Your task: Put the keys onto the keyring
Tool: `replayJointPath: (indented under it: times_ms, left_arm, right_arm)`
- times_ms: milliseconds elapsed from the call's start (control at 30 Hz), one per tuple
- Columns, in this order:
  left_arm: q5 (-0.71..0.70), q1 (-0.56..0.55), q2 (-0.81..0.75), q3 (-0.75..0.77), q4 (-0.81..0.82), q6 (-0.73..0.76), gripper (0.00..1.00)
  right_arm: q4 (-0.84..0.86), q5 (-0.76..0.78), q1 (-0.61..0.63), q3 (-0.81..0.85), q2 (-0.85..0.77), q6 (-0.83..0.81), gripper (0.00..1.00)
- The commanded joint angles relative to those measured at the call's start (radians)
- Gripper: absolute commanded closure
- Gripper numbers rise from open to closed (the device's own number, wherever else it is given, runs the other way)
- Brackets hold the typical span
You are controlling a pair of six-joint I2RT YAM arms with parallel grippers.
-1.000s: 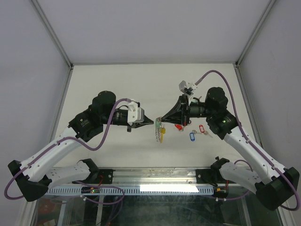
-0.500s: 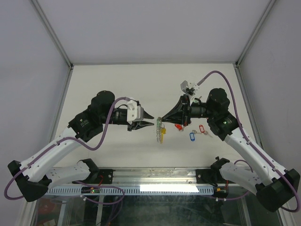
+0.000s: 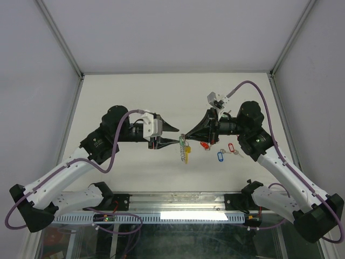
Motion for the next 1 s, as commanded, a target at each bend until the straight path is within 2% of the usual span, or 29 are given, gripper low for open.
replayJointPath:
  times_ms: [0,167,267,467,967]
  left_arm:
    - [0.032,-0.011,0.012,-0.011,0.085,-0.032,0.61]
    - [0.031,-0.020,0.029,-0.013,0.092,-0.041,0.64]
    - [0.030,-0.021,0.033,-0.012,0.093,-0.039,0.75]
    - [0.014,-0.021,0.027,-0.013,0.091,-0.034,0.90]
    - [-0.019,-0.021,0.013,-0.018,0.067,-0.016,1.00]
  right_arm:
    - [0.072,-0.018,-0.005,0.005,-0.016,0.018,1.00]
    - [0.073,-0.018,-0.006,0.005,-0.018,0.019,1.00]
    - [0.073,-0.019,-0.006,0.003,-0.020,0.019,1.00]
    - [0.073,-0.017,-0.005,0.001,-0.025,0.018,1.00]
    - [0.059,0.003,-0.006,0.008,-0.044,0.013,1.00]
